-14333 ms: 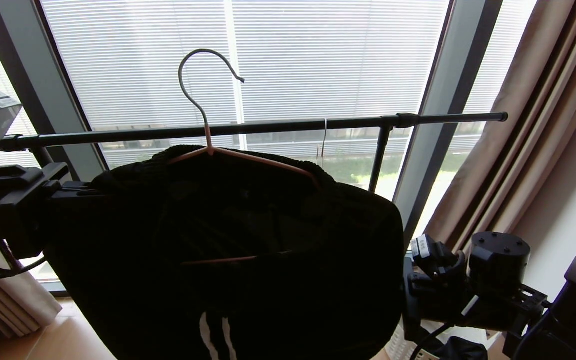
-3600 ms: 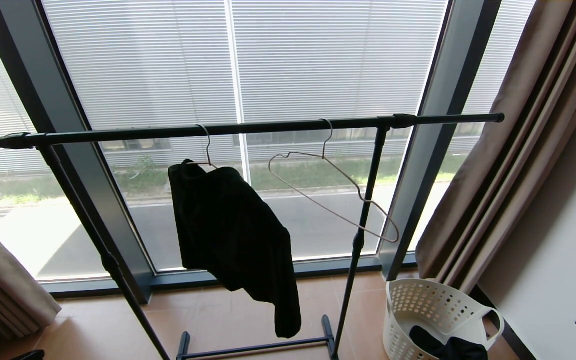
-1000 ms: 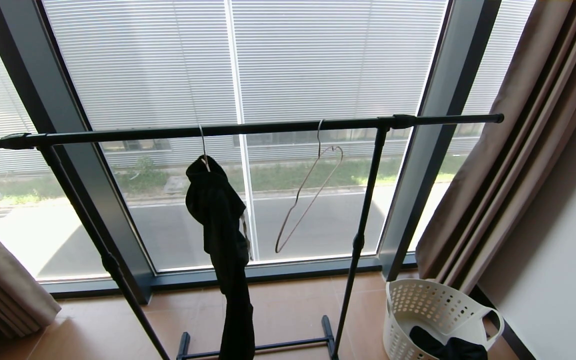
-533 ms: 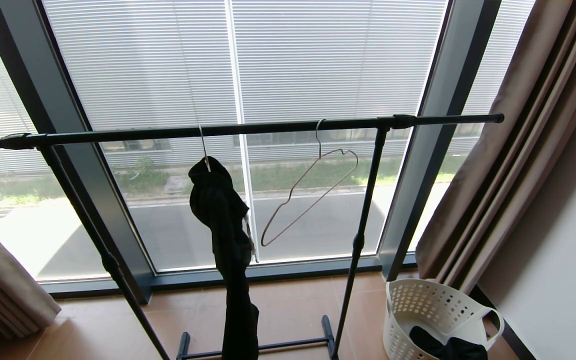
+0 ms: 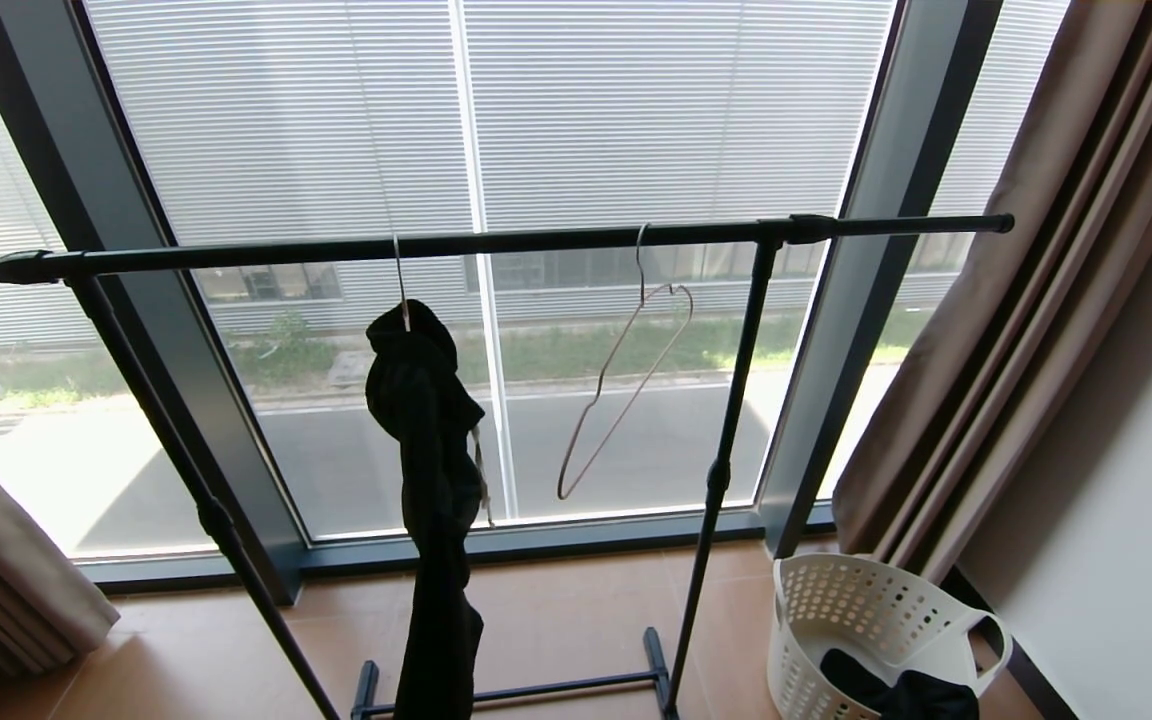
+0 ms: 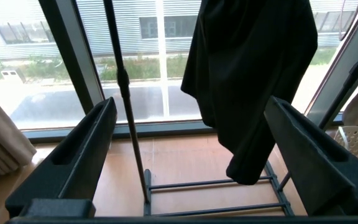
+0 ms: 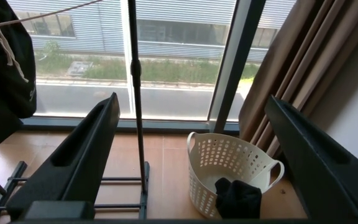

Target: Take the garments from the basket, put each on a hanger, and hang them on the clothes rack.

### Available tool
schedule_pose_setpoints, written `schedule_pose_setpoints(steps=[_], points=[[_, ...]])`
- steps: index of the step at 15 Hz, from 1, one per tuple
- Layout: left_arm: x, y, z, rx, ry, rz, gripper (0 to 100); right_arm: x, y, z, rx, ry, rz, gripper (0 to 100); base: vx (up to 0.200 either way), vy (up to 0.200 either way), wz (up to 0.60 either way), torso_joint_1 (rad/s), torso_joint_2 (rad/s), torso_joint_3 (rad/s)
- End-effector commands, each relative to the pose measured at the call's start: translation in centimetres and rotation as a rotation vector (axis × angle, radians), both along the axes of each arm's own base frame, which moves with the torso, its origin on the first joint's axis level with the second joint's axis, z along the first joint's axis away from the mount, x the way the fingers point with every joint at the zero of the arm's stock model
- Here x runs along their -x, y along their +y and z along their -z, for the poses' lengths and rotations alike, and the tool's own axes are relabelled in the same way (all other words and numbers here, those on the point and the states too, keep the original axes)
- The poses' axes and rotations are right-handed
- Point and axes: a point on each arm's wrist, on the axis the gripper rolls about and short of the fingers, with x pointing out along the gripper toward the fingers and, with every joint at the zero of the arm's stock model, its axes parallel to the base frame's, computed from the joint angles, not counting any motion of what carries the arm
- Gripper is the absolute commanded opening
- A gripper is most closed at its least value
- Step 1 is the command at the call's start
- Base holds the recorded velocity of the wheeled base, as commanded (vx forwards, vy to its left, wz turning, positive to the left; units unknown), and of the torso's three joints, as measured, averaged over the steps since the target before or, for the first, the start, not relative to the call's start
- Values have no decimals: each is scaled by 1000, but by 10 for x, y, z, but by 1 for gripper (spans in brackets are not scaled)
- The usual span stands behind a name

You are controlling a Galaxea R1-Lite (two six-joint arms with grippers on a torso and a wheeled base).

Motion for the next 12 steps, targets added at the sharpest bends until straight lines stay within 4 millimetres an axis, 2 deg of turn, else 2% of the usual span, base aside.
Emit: schedule_pose_setpoints(steps=[1,6,12], points=[[0,0,0,0,0,-1,100,0,0,0,0,1,0,100,0,0,0,-144,383,227],[0,-1,0,9,0,41,100,0,0,0,0,1,-1,100,0,0,0,-158,409,244],[0,-1,0,9,0,41,100,0,0,0,0,0,2,100,0,0,0,-195,541,347]])
